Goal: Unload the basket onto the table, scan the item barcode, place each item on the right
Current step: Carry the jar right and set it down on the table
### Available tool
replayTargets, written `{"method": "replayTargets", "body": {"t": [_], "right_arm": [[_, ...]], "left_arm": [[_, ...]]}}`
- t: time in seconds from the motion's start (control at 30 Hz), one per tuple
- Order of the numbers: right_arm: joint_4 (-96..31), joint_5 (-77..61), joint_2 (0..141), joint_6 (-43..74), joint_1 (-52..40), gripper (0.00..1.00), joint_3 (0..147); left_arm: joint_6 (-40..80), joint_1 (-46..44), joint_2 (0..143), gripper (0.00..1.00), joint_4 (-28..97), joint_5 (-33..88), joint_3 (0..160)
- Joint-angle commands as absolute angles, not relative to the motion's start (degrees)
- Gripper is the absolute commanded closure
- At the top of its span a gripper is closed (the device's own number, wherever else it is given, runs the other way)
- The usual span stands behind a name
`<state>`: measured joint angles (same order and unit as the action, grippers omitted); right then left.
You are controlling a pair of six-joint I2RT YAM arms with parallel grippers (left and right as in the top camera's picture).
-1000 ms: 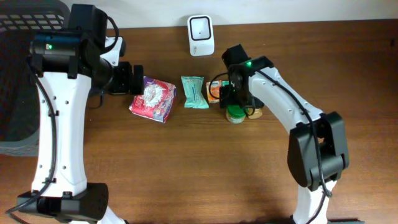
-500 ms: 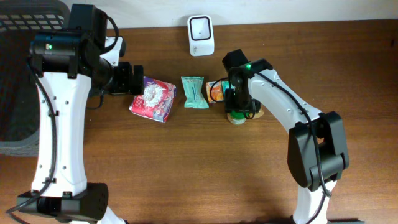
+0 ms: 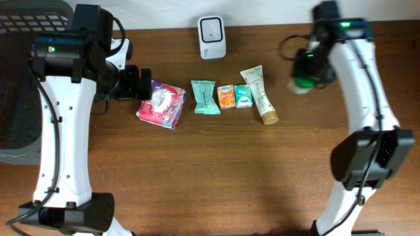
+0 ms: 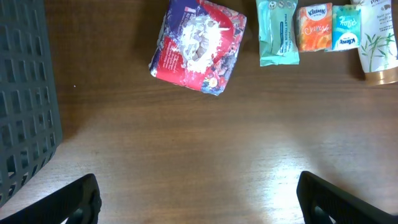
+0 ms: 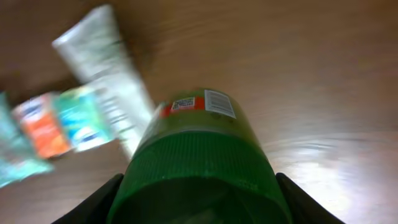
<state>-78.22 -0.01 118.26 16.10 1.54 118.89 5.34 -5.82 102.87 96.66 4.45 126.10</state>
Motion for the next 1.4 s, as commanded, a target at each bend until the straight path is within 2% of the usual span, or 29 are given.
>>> {"method": "replayTargets", "body": {"t": [0.0,0.13,0.3,0.33,0.43,0.6,0.77,0.87,1.1,1.17,1.37], "right_arm": [[-78.5,0.69,117.75,13.34,8.78,0.45,118.69],[-77.78,0.69,117.78,13.28,15.94,0.45,114.08],[-70.39,0.69,117.82,13.28,18.06,0.4,104.77],[-69.63,0.62,117.82,13.3,18.06,0.33,103.81],[-70.7,0.25,117.71,13.3,17.74,0.2,103.83],[-75.72,-1.39,117.69,13.28,16.62,0.11,107.92],[-84.42,-2.33,117.69,11.51,10.61,0.09,119.61],[-84.44,-11.38,117.75,3.6,3.7,0.08,120.88],[-75.16,-6.52,117.93,3.2,-10.28,0.09,114.69],[-72.88,-5.28,118.48,3.4,-11.9,0.13,113.19],[-63.09,-5.32,119.59,3.4,-12.36,0.13,108.25]], "left_arm": [[4.43,-5.85,102.69,0.01,96.73,4.49,126.15],[4.43,-5.85,102.69,0.01,96.73,4.47,126.15],[4.43,-5.82,102.69,0.01,96.73,4.49,126.15],[4.43,-5.85,102.69,0.01,96.73,4.47,126.15],[4.43,-5.85,102.69,0.01,96.73,4.49,126.15],[4.43,-5.85,102.69,0.01,96.71,4.49,126.15],[4.43,-5.85,102.69,0.01,96.71,4.49,126.15],[4.43,-5.82,102.69,0.01,96.73,4.47,126.15],[4.43,-5.85,102.69,0.01,96.71,4.49,126.15],[4.43,-5.85,102.69,0.01,96.73,4.47,126.15],[4.43,-5.85,102.69,0.01,96.73,4.49,126.15]]}}
